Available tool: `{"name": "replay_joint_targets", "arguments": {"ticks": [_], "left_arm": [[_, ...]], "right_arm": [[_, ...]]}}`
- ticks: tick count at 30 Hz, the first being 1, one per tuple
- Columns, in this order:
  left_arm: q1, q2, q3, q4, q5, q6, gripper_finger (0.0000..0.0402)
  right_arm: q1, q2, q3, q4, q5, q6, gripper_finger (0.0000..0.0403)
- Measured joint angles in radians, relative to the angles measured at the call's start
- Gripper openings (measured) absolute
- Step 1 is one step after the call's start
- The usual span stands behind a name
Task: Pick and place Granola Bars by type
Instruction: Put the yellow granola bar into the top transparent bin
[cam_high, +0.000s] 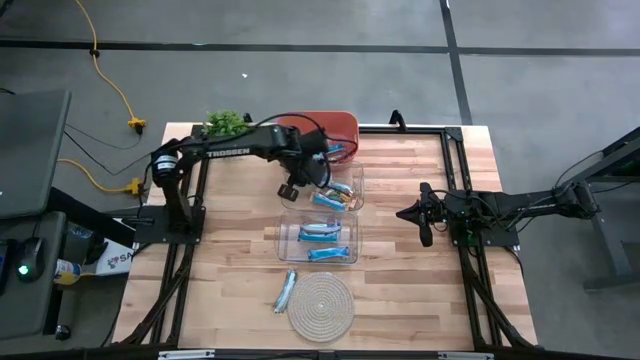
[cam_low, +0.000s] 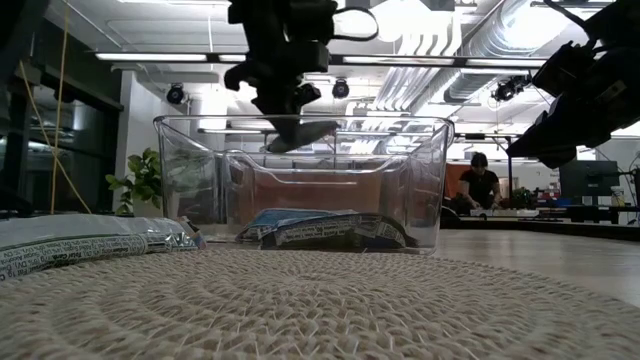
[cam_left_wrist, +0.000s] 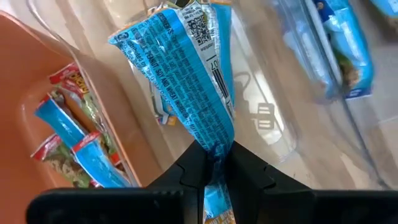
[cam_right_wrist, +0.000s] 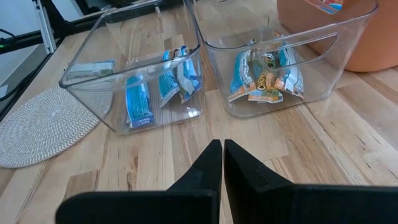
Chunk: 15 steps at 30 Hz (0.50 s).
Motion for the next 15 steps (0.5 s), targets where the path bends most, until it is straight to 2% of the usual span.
{"name": "replay_joint_targets", "arguments": {"ticks": [15], "left_arm": [[0.001,0.145,0.000,0.019,-0.022,-0.034,0.0045]], "right_arm": [[0.000,0.000,0.000,0.000,0.000,0.000,0.0000]]}}
